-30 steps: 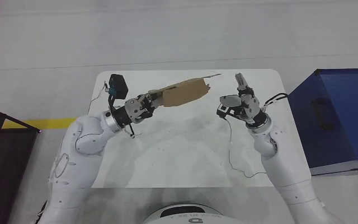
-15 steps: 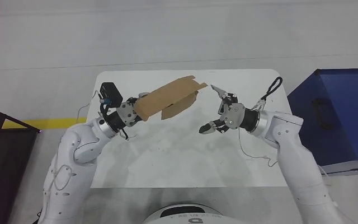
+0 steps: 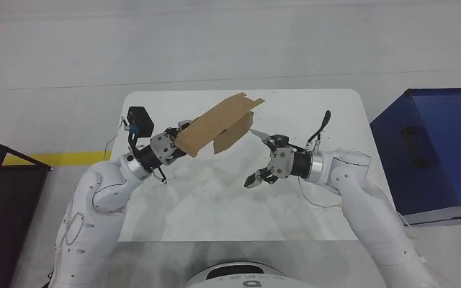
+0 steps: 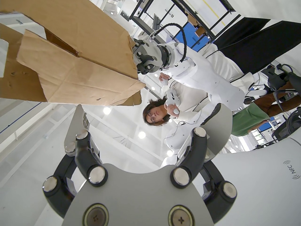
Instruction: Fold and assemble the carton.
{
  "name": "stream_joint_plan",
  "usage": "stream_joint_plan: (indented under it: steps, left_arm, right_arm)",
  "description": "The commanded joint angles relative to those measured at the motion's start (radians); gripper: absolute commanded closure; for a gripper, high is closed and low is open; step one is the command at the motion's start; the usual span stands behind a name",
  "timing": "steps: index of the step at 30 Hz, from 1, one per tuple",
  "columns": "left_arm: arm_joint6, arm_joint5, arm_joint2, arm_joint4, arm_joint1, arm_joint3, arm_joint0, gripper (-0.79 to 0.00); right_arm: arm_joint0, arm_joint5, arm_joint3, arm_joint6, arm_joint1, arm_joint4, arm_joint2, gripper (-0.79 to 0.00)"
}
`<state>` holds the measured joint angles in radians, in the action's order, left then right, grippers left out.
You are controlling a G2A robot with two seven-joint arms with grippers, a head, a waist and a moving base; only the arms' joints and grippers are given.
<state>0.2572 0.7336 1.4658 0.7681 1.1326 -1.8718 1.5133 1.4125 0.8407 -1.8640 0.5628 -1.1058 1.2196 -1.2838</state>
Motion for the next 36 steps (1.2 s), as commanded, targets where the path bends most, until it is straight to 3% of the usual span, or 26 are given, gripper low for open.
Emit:
stream_joint_plan:
  steps: [1,9,14,20,27,36]
  left_arm:
    - [0.001,0.001,-0.002,0.0,-0.001,-0.001,0.002,0.0]
    - [-0.015,-0.009,-0.005,0.044,-0.005,0.014,0.015,0.0]
    - [-0.028,-0.018,-0.018,0.122,-0.006,0.026,0.009,0.0]
    - [-0.052,-0.011,-0.043,0.15,-0.007,0.034,-0.007,0.0]
    - [-0.044,0.041,-0.039,0.048,-0.012,0.055,-0.019,0.0]
    - [0.034,0.059,-0.019,-0.136,-0.023,0.079,-0.043,0.0]
  right_arm:
    - [0.003,-0.02,0.005,0.008,-0.001,0.021,-0.005,-0.785]
    - [0.005,-0.031,0.001,-0.002,-0.001,0.014,-0.004,-0.785]
    - [0.021,-0.137,-0.102,0.006,0.004,-0.101,0.003,-0.785]
    - [-0.01,-0.145,-0.092,-0.018,0.001,-0.19,0.075,-0.785]
    - [-0.093,-0.116,-0.007,-0.098,-0.013,-0.226,0.168,-0.785]
    - [-0.111,-0.105,-0.016,-0.145,-0.019,-0.213,0.188,-0.785]
